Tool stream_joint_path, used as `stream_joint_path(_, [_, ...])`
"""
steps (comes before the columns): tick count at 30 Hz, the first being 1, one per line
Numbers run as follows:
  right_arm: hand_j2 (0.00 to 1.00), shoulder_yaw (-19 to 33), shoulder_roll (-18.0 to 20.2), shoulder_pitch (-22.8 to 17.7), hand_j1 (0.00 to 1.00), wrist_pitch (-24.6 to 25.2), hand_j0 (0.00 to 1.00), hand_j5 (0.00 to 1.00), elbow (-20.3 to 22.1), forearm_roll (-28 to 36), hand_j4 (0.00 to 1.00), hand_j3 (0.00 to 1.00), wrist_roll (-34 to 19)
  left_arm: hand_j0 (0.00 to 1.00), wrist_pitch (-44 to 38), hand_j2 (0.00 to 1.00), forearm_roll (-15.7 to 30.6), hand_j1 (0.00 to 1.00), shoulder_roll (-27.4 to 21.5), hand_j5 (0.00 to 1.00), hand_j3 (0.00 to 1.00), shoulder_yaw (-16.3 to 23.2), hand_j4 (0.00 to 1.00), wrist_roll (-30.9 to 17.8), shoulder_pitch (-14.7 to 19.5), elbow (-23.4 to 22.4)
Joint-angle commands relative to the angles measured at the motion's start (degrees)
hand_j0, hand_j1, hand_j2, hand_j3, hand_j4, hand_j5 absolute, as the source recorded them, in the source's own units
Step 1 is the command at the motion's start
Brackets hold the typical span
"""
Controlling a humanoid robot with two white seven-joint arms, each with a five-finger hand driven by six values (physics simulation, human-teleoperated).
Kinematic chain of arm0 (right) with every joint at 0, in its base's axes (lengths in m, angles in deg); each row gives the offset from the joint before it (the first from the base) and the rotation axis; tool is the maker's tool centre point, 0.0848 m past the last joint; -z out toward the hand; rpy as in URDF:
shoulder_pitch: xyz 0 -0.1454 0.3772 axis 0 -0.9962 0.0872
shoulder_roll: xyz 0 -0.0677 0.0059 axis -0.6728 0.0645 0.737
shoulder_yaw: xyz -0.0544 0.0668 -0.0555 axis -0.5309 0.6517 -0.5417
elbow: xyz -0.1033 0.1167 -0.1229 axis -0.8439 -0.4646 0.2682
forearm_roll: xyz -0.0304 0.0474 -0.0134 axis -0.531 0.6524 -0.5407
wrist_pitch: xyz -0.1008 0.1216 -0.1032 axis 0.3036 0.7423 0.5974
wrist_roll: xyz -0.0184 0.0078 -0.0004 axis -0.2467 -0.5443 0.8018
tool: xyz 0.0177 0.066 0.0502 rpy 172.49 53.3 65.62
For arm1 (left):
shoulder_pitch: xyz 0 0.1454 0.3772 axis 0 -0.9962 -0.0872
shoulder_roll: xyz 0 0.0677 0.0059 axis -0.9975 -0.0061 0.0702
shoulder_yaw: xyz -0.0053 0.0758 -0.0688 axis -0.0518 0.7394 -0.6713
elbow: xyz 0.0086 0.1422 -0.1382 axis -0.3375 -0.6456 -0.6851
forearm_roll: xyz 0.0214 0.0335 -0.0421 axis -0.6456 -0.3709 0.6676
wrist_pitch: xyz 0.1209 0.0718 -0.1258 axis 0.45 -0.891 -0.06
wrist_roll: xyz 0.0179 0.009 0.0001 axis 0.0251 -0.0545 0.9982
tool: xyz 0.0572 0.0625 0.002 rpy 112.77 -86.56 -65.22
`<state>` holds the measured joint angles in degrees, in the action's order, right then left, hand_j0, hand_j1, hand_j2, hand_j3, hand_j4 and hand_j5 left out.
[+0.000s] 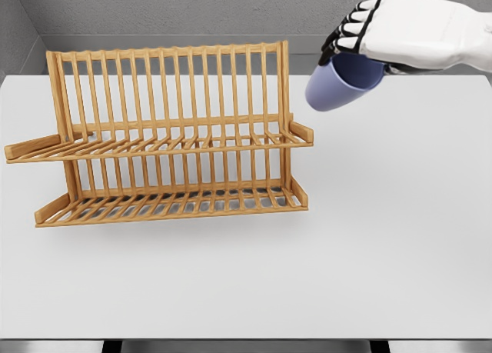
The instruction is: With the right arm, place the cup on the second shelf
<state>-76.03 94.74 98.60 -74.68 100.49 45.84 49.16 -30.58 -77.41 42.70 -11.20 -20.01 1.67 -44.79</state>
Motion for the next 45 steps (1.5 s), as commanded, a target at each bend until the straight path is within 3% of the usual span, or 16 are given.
stream_joint_path(1, [0.62,-0.3,-0.9,0.1,0.62,0.0,0.62,0.62,0.0,0.2,0.62,0.62,0.0,1.00,0.0,1.00,0.1,1.00,0.0,1.00,1.00,0.0,1.00,0.0,-0.1,0.0])
stream_joint_path(20, [0.62,-5.0,-6.3,3.2,0.62,0.2,0.62,0.62,0.0,0.7,0.62,0.62,0.0,1.00,0.0,1.00,0.1,1.00,0.0,1.00,1.00,0.0,1.00,0.0,-0.1,0.0])
stream_joint_path(40, [0.64,-12.1,-6.5,2.6,0.64,0.8,0.64,0.64,-0.1,0.6,0.64,0.64,0.0,1.00,0.0,1.00,0.1,1.00,0.0,1.00,1.00,0.0,1.00,0.0,-0.1,0.0])
stream_joint_path(42, [0.70,-12.1,-6.5,2.6,0.70,0.9,0.70,0.70,-0.1,0.6,0.70,0.70,0.0,1.00,0.0,1.00,0.0,1.00,0.0,1.00,1.00,0.0,1.00,0.0,-0.1,0.0])
stream_joint_path(43, [1.00,-12.1,-6.5,2.6,1.00,0.9,1.00,1.00,-0.1,0.6,1.00,1.00,0.0,1.00,0.0,1.00,0.0,1.00,0.0,1.00,1.00,0.0,1.00,0.0,-0.1,0.0])
stream_joint_path(45, [1.00,-12.2,-6.4,2.6,1.00,0.8,1.00,1.00,-0.1,0.6,1.00,1.00,0.0,1.00,0.0,1.00,0.1,1.00,0.0,1.00,1.00,0.0,1.00,0.0,0.0,0.0])
